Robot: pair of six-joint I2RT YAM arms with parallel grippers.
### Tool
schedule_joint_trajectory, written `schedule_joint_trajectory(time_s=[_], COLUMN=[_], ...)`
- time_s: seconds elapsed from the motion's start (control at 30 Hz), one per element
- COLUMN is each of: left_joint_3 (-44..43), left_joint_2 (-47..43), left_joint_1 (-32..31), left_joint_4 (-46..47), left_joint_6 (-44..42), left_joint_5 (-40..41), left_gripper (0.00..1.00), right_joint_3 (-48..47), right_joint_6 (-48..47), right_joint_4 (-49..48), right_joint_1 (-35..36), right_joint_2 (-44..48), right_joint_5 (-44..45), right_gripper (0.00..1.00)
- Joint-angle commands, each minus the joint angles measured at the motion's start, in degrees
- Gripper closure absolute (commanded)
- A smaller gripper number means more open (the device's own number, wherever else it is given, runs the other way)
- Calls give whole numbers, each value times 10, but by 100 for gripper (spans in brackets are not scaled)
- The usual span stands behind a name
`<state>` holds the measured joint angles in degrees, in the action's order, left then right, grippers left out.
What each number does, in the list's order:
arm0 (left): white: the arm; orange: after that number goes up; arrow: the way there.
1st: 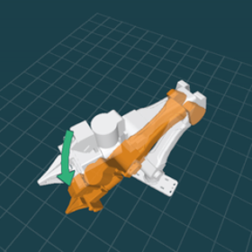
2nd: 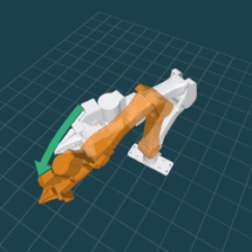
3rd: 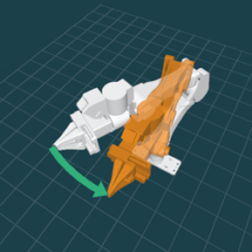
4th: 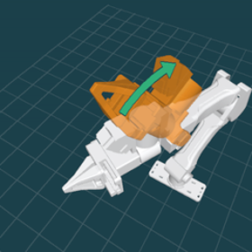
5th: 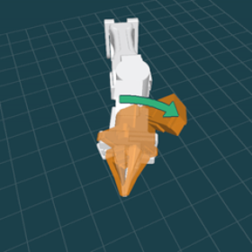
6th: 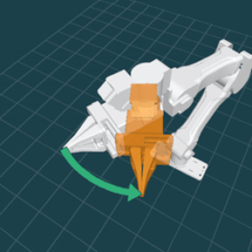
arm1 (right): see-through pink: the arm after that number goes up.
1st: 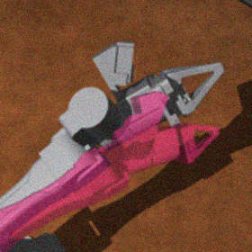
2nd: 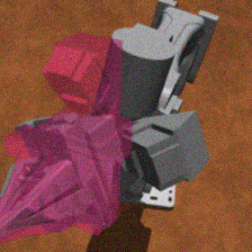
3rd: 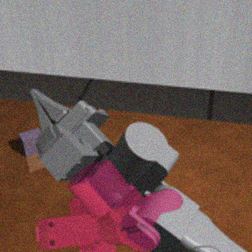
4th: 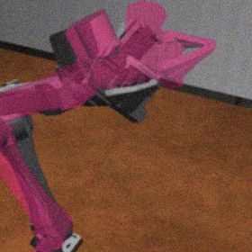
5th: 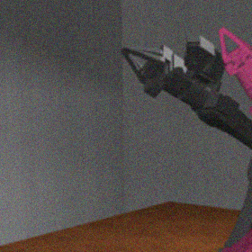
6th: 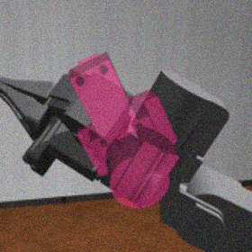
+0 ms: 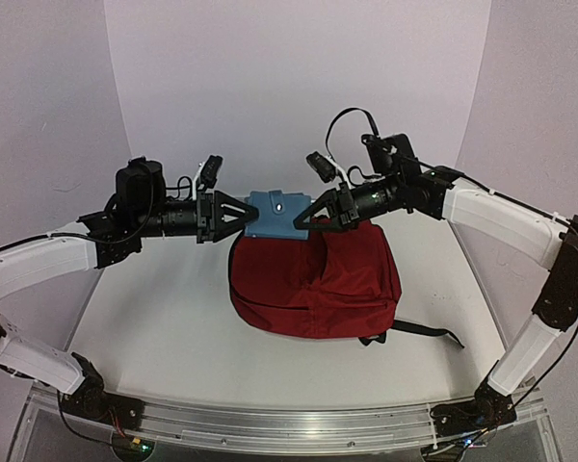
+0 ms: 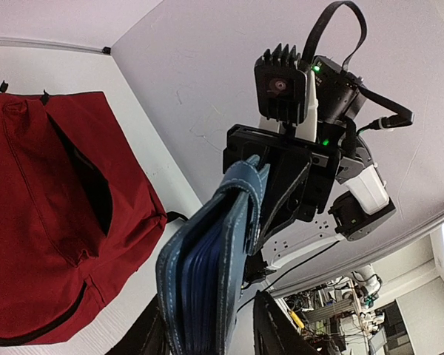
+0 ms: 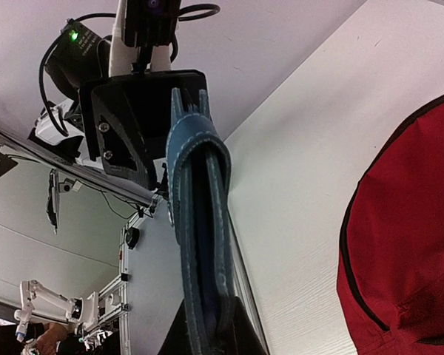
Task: Pack the student bag
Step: Pick up the personal item from the center of the board, then place the personal item in the student bag.
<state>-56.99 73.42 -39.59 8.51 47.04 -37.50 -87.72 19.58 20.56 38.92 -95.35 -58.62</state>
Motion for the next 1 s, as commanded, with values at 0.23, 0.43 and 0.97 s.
schedule_joint_trajectory(time_s=[0.23, 0.43, 0.97], left_joint_3=[0, 39, 84], left_joint_2=[3, 21, 124], left_joint_1=[0, 6, 14], left_joint_4=[34, 54, 205], left_joint_6=[18, 64, 149], left_joint_5=[20, 102, 132], left_gripper=[99, 100, 100], right_joint_3=[-25, -65, -123], right_joint_6=[-19, -119, -180], right_joint_4=[11, 94, 172], right_joint_1=[1, 1, 12], right_joint_2=[-13, -35, -157], right_joint_5=[103, 425, 603], right_gripper=[56, 49, 48])
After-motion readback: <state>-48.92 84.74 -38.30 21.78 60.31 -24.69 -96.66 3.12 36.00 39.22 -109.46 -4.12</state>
